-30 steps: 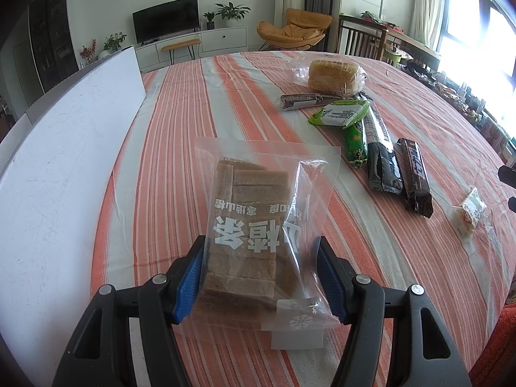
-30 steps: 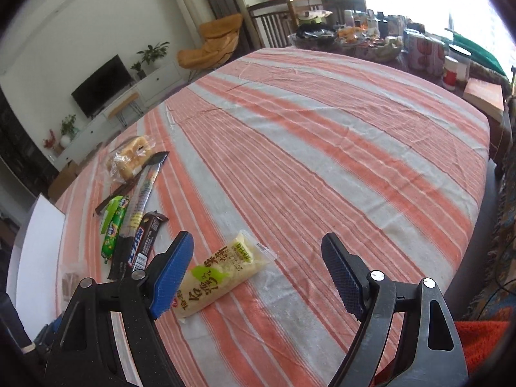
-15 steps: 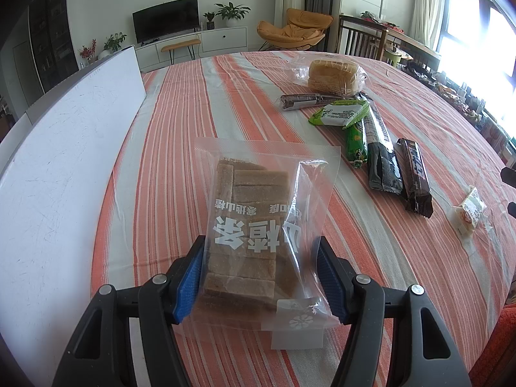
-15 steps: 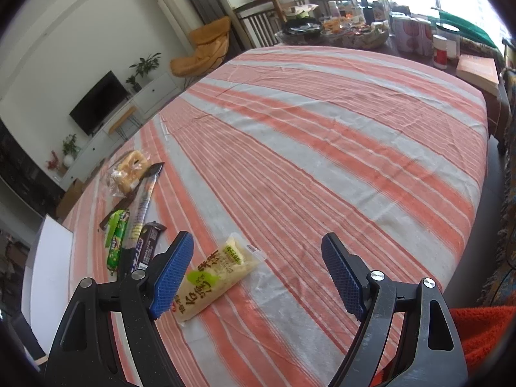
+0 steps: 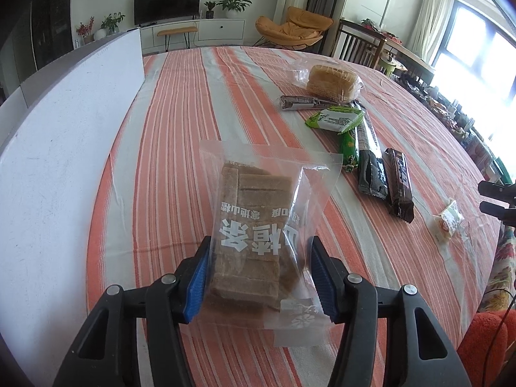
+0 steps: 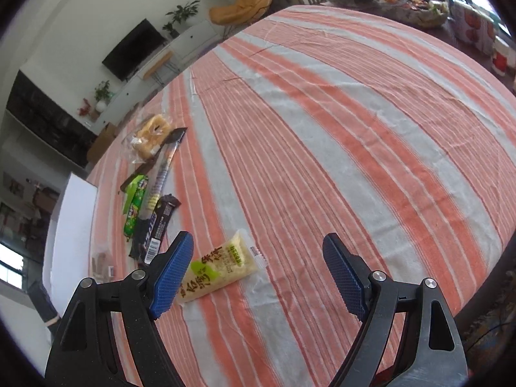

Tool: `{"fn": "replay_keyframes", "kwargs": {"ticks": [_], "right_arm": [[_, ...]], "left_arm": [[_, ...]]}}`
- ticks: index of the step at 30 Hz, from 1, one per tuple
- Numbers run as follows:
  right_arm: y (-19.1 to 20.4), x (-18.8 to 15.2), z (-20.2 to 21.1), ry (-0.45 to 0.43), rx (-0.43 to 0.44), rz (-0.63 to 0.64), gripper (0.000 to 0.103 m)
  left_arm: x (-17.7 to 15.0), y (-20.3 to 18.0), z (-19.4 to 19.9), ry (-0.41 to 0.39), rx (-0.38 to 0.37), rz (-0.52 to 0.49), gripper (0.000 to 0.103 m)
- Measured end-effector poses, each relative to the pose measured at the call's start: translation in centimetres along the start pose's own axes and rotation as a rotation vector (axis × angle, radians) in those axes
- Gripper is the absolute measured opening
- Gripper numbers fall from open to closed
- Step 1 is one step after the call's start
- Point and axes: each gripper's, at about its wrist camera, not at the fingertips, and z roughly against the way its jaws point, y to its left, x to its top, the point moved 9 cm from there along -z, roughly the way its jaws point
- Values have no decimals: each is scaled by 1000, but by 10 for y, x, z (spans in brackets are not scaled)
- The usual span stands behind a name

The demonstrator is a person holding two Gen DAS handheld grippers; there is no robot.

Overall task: Organize snacks
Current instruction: 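Close the right gripper on the yellow-white cream bun pack and lift it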

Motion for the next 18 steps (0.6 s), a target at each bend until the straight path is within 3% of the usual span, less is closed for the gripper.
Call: {"fn": "replay_keyframes", "kwargs": {"ticks": [3,4,6,8,11,12,13,15,16,18], "right_arm": [[39,-14,-27,179,-56,197,83],[40,-18,-33,224,-90,178,83],[33,-25,-36,274,-83,8,84],[26,-40,-44,348,-55,-169,85],[35,-37,-51,303,-84,-193,84],[44,-34,-55,282,-47,-205,83],[52,-34,-61,271,-29,-205,83],[62,-31,-67,229,-100,-155,83],[67,-31,-71,213,-132,-116,83],[79,-29,-79,179,-226,2,83]], "left_arm": [[-3,-6,10,7,-40,10,53],[-4,-6,16,3,-50,15,52],[-7,-5,27,-14,-59,25,49],[-9,0,34,-28,-37,25,29],[-13,2,33,-23,-38,29,30],[-14,3,32,-16,-39,29,30],[-15,3,31,-8,-43,30,34],[-16,5,30,1,-26,30,65],[-16,5,31,-7,-12,29,88],[-12,0,31,-28,13,-3,94]]}}
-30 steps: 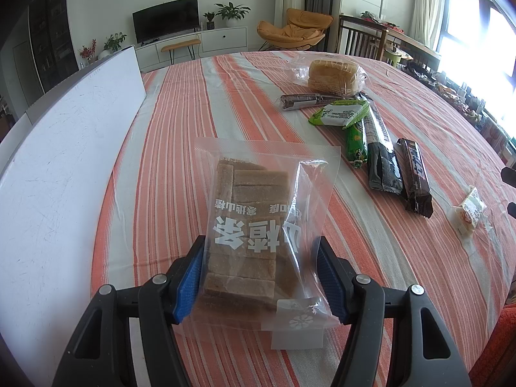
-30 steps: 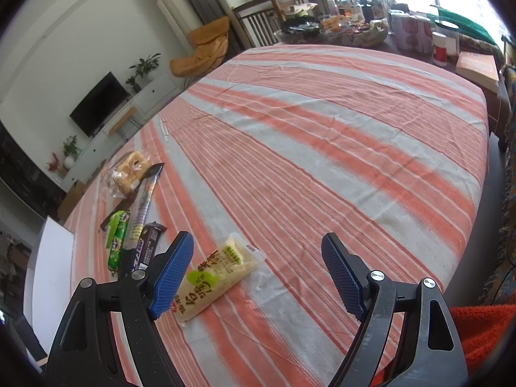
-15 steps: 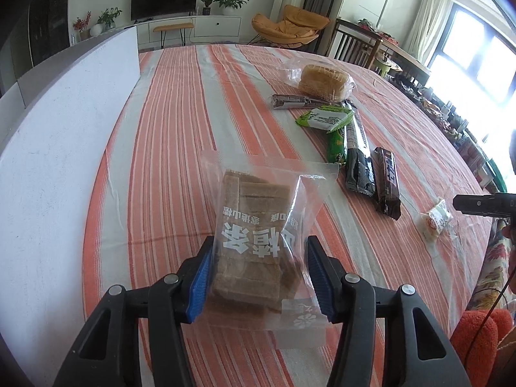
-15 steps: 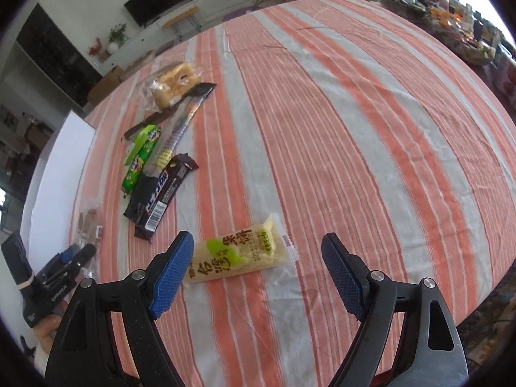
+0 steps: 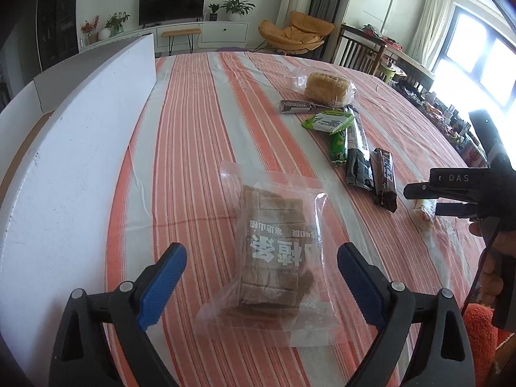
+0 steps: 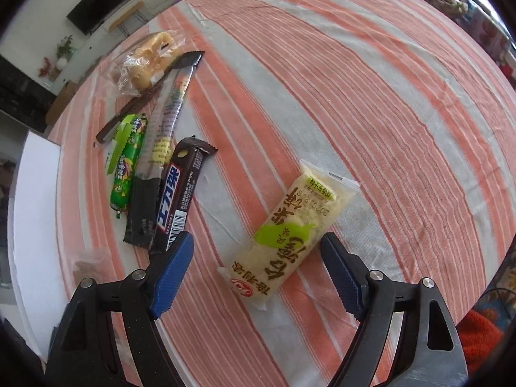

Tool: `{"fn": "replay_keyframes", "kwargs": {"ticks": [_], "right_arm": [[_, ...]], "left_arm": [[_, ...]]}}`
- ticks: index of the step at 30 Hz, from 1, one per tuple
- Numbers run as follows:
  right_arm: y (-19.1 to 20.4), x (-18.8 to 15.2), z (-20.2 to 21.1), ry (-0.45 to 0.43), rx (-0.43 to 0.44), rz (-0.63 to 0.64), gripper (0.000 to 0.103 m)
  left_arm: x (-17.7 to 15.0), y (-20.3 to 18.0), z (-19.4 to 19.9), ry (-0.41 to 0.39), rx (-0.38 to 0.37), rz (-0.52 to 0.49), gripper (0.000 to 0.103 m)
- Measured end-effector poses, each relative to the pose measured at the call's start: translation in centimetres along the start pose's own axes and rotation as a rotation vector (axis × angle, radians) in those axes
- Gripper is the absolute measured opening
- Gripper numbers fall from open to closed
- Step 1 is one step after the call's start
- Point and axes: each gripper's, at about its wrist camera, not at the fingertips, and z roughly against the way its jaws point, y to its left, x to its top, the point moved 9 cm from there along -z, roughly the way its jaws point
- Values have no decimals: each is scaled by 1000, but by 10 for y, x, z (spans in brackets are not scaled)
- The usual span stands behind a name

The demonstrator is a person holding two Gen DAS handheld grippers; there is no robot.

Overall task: Organize snacks
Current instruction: 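Close the right gripper on the yellow-white cream bun pack and lift it, then carry the biscuit bag in left gripper while right gripper carries the bun pack over the tray, then open both grippers to drop the biscuit bag and bun pack into the tray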

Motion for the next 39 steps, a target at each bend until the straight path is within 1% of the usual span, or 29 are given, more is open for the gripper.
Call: {"fn": "replay_keyframes", "kwargs": {"ticks": [1,2,3,4,5,6,7,8,9,10,11,12,13,15,19,21,23,25,26,28,30,31,33,35,38,39], "right_arm": [[4,-2,-3,-15,-50,50,82],[6,-5,-4,-35,-85,87,75],[4,-7,-3,-55,-119,104,66],[0,-8,2,-85,-144,112,34],[-4,-10,5,-98,-131,108,28],[-8,-12,7,-92,-105,93,28],[-13,-14,9,-88,-79,76,28],[-21,-16,14,-89,-39,56,28],[-26,-17,19,-94,31,29,28],[-29,-20,25,-86,125,-11,28],[-33,-24,31,-75,215,-51,28],[-34,-28,36,-68,290,-85,28],[-36,-30,41,-65,335,-104,28],[-39,-35,52,-76,378,-118,28],[-27,-43,75,-95,452,-118,28],[-16,-46,91,-107,480,-90,28],[6,-48,108,-120,521,-50,28],[34,-51,130,-136,568,0,28],[50,-51,140,-144,591,30,28],[88,-54,162,-154,641,97,28],[131,-58,179,-151,692,163,28],[154,-62,186,-145,723,196,28],[201,-71,197,-126,780,261,28],[247,-83,200,-97,823,325,28],[307,-104,192,-58,849,411,28],[323,-110,186,-48,846,431,29]], "left_arm": [[0,-4,-4,13,24,-37,95],[-2,-9,-11,45,54,-83,95],[-7,-13,-21,88,92,-141,95],[-13,-15,-31,125,130,-202,98],[-12,-19,-32,104,118,-222,100],[-12,-19,-32,99,124,-225,100],[-11,-19,-32,94,105,-208,93],[-11,-20,-31,95,52,-174,65],[-9,-17,-27,85,55,-146,59],[-7,-16,-24,86,49,-137,51],[-6,-16,-22,83,24,-119,45],[-5,-15,-20,89,-13,-86,44],[-6,-14,-16,100,-50,-41,44],[-8,-14,-6,98,-131,35,44],[-5,-22,33,61,-273,128,44],[3,-25,62,32,-351,173,44],[15,-23,97,-15,-423,207,44],[29,-11,133,-71,-464,237,44],[36,0,150,-101,-472,254,44],[49,29,179,-160,-451,281,44],[57,67,204,-214,-391,312,44],[59,88,214,-237,-346,322,44],[59,133,225,-271,-218,341,44],[50,177,227,-270,-88,368,44],[24,236,214,-234,107,408,44],[15,249,206,-212,154,418,44]]}}
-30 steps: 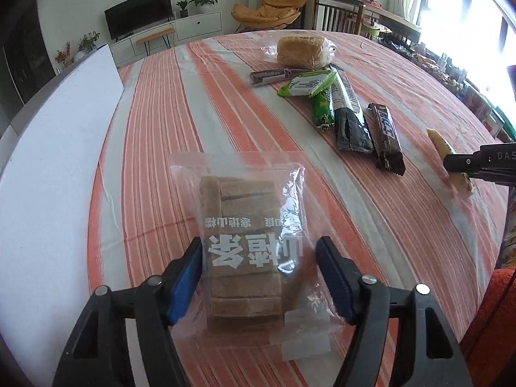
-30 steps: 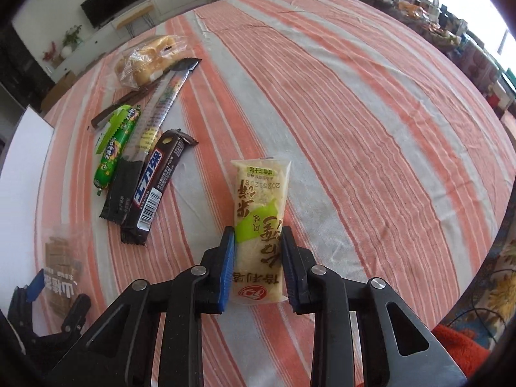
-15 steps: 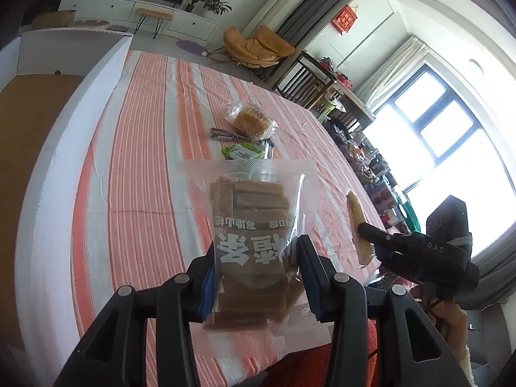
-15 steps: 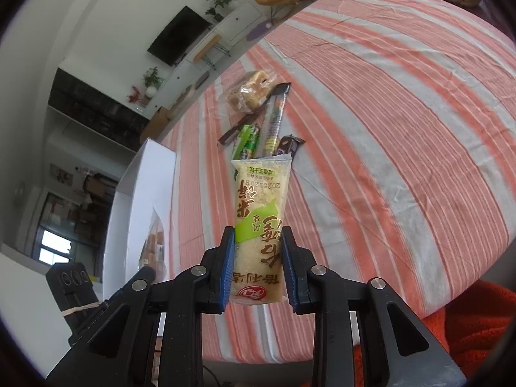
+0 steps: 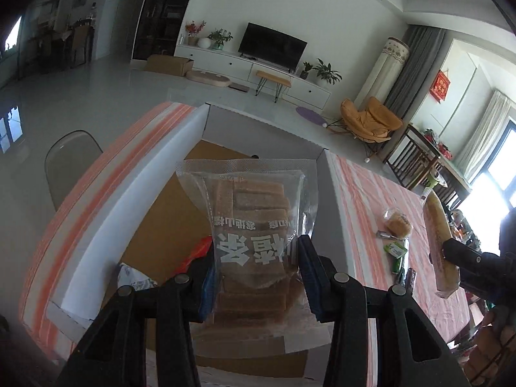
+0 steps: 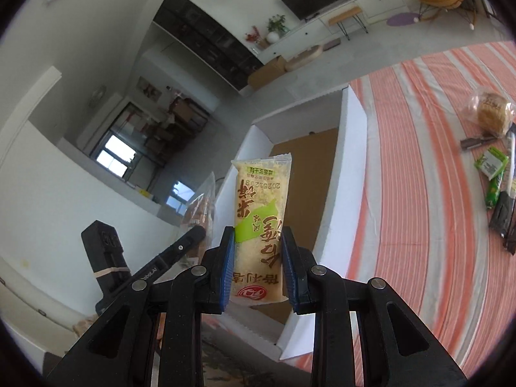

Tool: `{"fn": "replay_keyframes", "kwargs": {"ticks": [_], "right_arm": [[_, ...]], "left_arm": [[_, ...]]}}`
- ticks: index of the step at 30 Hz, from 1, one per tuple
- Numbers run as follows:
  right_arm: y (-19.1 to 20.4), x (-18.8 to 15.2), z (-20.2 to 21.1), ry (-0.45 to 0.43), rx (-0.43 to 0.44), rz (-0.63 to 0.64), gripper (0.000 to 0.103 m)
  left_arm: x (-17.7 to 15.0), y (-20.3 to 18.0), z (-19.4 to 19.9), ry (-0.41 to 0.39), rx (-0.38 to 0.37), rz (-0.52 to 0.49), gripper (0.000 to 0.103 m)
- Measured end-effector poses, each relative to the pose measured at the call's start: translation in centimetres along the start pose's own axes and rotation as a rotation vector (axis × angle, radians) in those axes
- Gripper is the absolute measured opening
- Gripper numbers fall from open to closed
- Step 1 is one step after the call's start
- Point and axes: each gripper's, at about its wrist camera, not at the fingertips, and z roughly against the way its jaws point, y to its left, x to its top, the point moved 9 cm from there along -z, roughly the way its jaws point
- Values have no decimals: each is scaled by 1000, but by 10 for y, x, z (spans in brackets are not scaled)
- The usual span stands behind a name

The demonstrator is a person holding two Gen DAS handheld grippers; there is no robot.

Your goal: Organize snacks

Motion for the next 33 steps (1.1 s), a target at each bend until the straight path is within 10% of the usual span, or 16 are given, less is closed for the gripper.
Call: {"fn": "replay_keyframes", "kwargs": {"ticks": [3,5,9,20,25,33], "right_arm": [[4,-18,-49,72,-15,-6,36],[-10,-31,-66,104,-60,-27,60],[-66,-36,-48,41,-219,-8,63],[-307,-42,143,-215,-1015,-115,72],[-347,-54,172,-225,-1095,-181,72],[-356,-58,169,-232,-1092,-213,75]], "left_arm": [[-24,37,-23,47,153,20,46],[-38,45,-36,66,200,22,70],[-44,23,-38,5,196,-12,95],[-54,-191,-24,-44,-209,-256,102],[-118,-299,-58,110,-320,-443,102],[-162,-329,-153,183,-177,-504,102]]}}
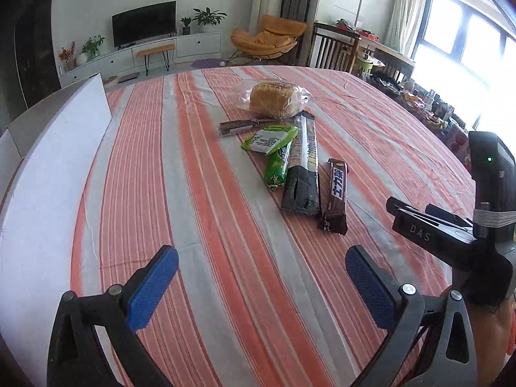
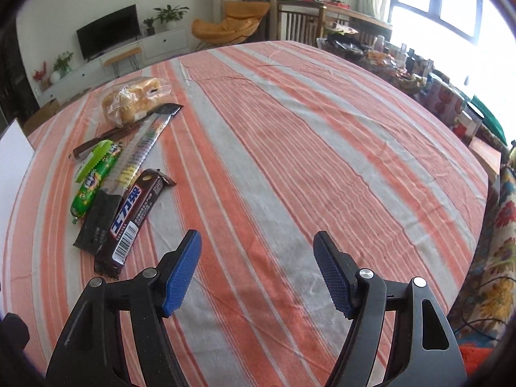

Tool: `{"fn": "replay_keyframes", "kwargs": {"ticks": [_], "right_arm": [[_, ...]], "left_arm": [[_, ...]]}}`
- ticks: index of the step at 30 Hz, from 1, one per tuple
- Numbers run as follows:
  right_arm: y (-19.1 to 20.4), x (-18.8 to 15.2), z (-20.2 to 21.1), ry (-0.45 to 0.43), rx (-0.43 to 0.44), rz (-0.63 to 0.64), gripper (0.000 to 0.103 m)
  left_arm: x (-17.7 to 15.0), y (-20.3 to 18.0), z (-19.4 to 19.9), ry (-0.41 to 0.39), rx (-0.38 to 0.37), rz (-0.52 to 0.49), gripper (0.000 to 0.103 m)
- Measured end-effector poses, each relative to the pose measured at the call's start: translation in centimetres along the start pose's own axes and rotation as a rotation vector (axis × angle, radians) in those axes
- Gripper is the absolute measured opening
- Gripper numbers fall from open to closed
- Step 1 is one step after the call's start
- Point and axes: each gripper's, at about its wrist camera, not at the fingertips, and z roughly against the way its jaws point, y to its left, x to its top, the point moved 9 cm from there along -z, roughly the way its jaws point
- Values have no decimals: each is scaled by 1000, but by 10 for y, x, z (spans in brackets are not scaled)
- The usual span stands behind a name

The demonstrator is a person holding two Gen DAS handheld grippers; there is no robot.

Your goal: Organize snacks

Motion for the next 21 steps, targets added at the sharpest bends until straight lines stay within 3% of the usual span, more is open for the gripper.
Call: {"fn": "replay_keyframes", "kwargs": {"ticks": [6,13,21], "right_arm": [[-8,-5,-9,34,0,-49,75],[-4,-10,-13,49,2,-36,78],[-5,-9,-16,41,-18,-35,86]], "left_arm": [[-6,35,-28,-2,84,26,102],[-22,41,-41,42,67,53,102],[-24,37,-46,67,116,3,103]]}}
